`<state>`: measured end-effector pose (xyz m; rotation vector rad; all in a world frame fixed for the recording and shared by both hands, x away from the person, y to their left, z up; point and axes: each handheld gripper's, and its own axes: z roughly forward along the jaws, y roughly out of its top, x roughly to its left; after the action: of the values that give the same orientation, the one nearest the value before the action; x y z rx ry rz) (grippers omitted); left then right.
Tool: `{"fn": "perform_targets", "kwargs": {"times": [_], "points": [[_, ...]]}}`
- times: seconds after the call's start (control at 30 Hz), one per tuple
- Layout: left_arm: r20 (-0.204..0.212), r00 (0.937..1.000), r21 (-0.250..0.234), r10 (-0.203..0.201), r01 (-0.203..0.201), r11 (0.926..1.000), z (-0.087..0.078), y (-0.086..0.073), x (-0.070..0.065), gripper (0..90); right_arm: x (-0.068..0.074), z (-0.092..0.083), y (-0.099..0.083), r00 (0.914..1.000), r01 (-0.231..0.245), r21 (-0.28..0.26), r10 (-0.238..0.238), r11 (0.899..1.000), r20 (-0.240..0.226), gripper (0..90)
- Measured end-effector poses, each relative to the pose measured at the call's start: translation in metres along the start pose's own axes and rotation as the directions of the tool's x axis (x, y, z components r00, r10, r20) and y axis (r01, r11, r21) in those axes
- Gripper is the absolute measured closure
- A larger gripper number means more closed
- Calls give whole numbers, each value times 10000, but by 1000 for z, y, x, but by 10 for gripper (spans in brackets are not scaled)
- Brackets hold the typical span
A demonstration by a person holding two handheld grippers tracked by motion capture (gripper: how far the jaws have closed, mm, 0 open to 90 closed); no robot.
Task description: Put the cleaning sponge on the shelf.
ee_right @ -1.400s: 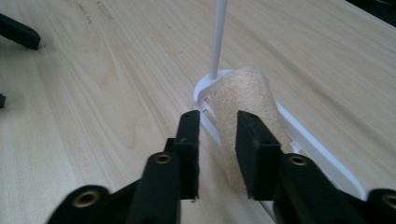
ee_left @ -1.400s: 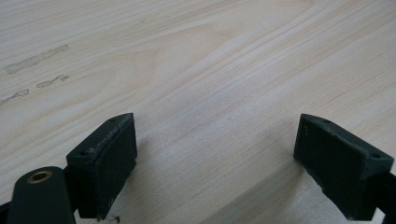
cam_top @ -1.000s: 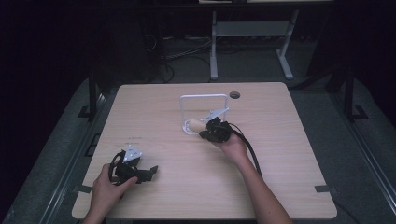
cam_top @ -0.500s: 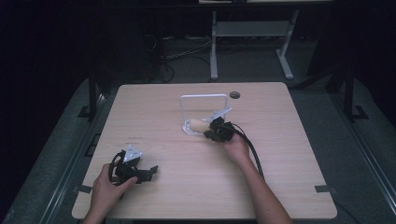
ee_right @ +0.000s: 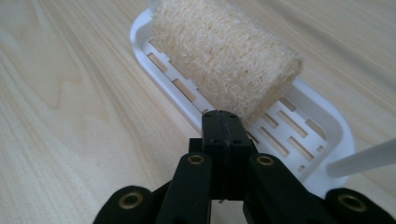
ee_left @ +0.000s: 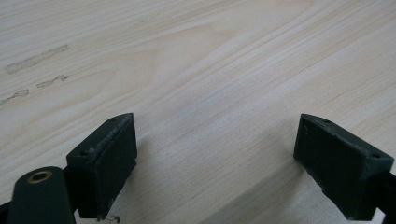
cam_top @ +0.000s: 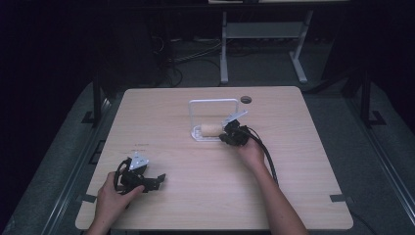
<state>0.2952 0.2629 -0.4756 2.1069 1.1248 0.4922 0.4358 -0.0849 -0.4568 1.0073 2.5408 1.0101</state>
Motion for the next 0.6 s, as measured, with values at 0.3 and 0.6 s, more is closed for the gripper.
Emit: {"fn": "perform_targets", "kwargs": {"times": [0.3,0.6], "points": [[0,10000,1,8,-8,10000,0,0,0,127,-4,-2,-1,10000,-7,-40,8,10000,57,897],[-14,10000,-27,-13,13,10000,0,0,0,126,1,-17,-4,9999,119,-238,-119,9996,-13,856]]}}
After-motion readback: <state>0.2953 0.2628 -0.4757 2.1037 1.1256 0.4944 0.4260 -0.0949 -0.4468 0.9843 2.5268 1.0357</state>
